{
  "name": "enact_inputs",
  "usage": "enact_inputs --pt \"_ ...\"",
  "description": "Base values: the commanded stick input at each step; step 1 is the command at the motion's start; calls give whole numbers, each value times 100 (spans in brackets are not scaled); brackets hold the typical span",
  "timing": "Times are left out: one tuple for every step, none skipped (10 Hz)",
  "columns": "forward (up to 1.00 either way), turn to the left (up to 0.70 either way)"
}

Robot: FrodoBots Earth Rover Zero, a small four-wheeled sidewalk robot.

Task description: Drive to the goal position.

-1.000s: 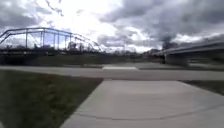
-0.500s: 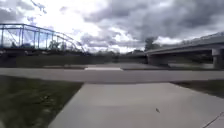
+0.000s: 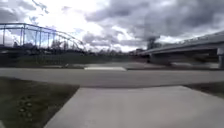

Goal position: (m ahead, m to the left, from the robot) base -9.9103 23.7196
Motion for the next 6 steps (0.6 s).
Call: enact_inputs --pt "100 0" --pt "100 0" --pt "100 0" --pt "100 0" --pt "100 0" --pt "100 0"
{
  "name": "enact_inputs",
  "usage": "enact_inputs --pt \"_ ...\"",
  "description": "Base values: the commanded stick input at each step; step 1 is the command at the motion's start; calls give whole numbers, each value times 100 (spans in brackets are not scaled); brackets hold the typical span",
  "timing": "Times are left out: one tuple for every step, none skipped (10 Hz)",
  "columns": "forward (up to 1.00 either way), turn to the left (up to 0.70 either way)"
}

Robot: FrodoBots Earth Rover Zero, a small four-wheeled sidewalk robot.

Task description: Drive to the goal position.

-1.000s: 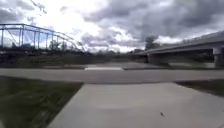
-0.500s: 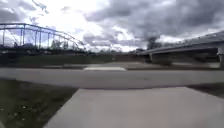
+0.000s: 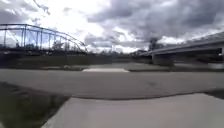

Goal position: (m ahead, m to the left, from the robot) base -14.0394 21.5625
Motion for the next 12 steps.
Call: enact_inputs --pt "100 0" --pt "100 0" --pt "100 0" --pt "100 0" --pt "100 0" --pt "100 1" --pt "100 2" --pt "100 2" --pt "100 2" --pt "100 3" --pt "98 3" --pt "75 0"
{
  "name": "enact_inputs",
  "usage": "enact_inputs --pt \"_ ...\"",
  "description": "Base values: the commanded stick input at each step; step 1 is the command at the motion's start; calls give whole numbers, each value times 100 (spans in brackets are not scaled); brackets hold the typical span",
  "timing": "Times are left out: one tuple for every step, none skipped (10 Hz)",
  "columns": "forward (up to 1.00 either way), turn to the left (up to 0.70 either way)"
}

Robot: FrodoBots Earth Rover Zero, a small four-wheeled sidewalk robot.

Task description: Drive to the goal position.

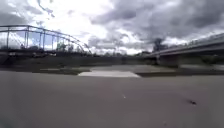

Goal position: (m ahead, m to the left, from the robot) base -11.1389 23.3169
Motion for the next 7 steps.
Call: enact_inputs --pt "0 0" --pt "0 0" --pt "0 0" --pt "0 0" --pt "0 0" --pt "0 0" --pt "0 0"
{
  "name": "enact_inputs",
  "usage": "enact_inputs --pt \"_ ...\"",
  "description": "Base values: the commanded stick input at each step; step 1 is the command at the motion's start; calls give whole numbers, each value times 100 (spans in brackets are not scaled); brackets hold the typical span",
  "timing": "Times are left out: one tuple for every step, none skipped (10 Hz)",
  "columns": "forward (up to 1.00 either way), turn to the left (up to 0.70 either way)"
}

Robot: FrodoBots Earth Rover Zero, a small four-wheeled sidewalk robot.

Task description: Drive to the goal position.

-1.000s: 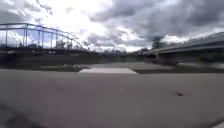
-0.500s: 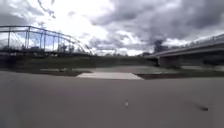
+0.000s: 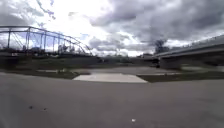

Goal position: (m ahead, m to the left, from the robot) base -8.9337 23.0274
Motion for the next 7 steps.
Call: enact_inputs --pt "0 0" --pt "0 0" --pt "4 0" --pt "18 0" --pt "74 0" --pt "72 0" --pt "86 0"
